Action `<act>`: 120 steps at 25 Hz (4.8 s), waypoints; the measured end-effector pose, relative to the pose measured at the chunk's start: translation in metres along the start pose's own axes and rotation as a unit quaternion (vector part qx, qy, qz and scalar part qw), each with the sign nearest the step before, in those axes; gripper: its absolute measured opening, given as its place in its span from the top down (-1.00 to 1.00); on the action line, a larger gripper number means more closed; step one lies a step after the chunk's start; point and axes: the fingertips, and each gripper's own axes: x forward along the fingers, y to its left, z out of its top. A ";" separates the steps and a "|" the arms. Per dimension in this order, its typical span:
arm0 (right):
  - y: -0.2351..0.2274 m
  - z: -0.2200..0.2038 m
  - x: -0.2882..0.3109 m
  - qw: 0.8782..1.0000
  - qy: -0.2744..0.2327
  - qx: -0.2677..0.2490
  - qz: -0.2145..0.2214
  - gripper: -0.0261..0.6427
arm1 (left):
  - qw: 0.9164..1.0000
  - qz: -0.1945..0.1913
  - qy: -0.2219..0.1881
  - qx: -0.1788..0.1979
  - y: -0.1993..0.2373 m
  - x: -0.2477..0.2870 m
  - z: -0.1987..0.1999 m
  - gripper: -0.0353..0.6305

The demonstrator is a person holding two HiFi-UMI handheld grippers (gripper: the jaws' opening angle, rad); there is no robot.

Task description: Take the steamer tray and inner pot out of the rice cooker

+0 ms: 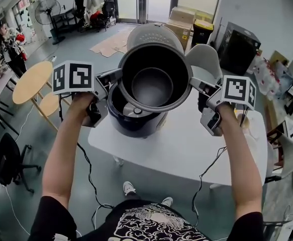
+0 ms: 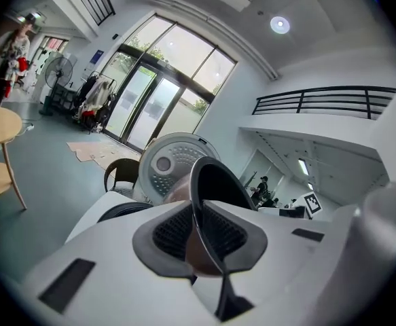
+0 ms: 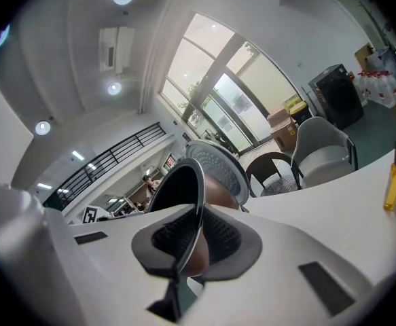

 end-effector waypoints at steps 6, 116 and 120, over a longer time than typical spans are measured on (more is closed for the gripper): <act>-0.079 0.019 -0.120 0.999 -0.025 -0.013 -0.032 0.78 | 0.999 -0.028 0.012 0.011 -0.105 0.073 -0.053 0.73; 0.027 -0.069 -0.065 0.922 -0.101 -0.361 -0.100 0.88 | 0.952 0.183 -0.104 0.222 -0.046 -0.053 -0.106 0.86; 0.026 -0.074 -0.065 0.921 -0.102 -0.362 -0.099 0.88 | 0.953 0.184 -0.100 0.220 -0.042 -0.052 -0.112 0.85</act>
